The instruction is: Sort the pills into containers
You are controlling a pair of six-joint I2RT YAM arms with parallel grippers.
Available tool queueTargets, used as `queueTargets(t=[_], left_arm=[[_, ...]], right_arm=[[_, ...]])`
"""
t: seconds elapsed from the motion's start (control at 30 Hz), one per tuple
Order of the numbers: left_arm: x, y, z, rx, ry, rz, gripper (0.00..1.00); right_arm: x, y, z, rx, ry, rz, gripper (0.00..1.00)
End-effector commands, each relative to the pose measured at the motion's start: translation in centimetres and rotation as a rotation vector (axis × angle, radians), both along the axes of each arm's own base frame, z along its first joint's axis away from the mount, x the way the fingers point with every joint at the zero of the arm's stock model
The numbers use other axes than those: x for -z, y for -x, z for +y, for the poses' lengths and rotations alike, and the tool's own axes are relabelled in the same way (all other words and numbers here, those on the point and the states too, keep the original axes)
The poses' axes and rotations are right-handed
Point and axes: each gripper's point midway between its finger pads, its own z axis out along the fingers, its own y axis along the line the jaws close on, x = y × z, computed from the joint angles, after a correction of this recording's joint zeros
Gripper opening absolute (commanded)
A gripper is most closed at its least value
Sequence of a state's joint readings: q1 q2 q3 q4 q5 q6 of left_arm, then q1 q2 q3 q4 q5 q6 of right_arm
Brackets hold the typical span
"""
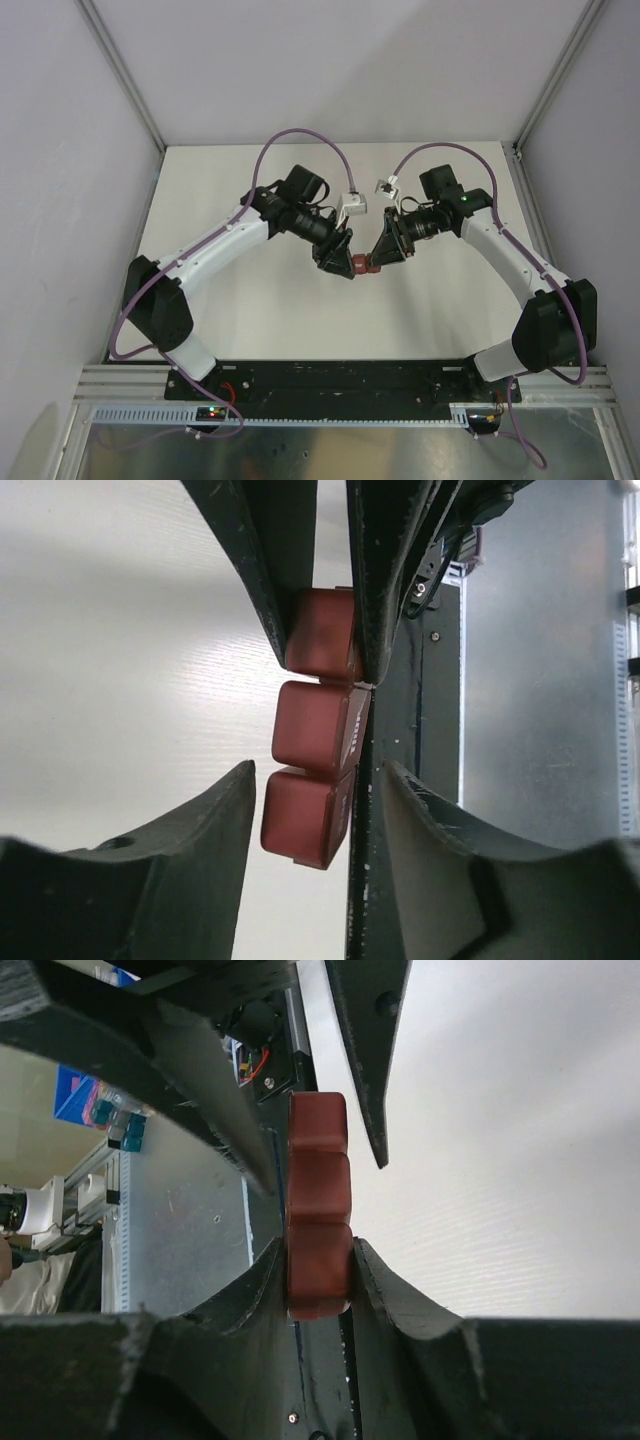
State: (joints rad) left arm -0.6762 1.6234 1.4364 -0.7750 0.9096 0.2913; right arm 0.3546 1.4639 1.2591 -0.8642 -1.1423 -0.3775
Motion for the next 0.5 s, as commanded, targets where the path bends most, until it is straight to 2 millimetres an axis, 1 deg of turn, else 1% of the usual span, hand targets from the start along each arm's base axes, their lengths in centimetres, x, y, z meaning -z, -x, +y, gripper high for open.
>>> queueTargets(t=[0.0,0.07,0.1,0.2,0.37,0.47], left_arm=[[-1.7,-0.5,-0.7,0.004,0.035,-0.055,0.66],[-1.9,-0.6,-0.8,0.004,0.037,-0.057,0.74],[-1.9,-0.7,-0.8,0.003,0.037,-0.056,0.77],[-2.0,-0.5,-1.3,0.013,0.037,-0.056,0.81],[-1.4,-0.2,-2.5,0.035,0.023,-0.041,0.81],[-1.0,-0.1,-3.0,0.047,0.015,-0.037,0.75]], right_arm=[[-1.9,0.1,0.2,-0.003,-0.031,-0.023,0.00],[-1.9,0.2,0.2,-0.004,-0.032,-0.020,0.00],[-1.9,0.2,0.2,-0.005,-0.033,-0.021,0.00],[-2.0,0.2,0.3,-0.005,-0.036,-0.023,0.00],[-2.1,0.2,0.4,-0.004,-0.039,-0.021,0.00],[-2.1,0.3,0.3,-0.005,-0.038,-0.020,0.00]])
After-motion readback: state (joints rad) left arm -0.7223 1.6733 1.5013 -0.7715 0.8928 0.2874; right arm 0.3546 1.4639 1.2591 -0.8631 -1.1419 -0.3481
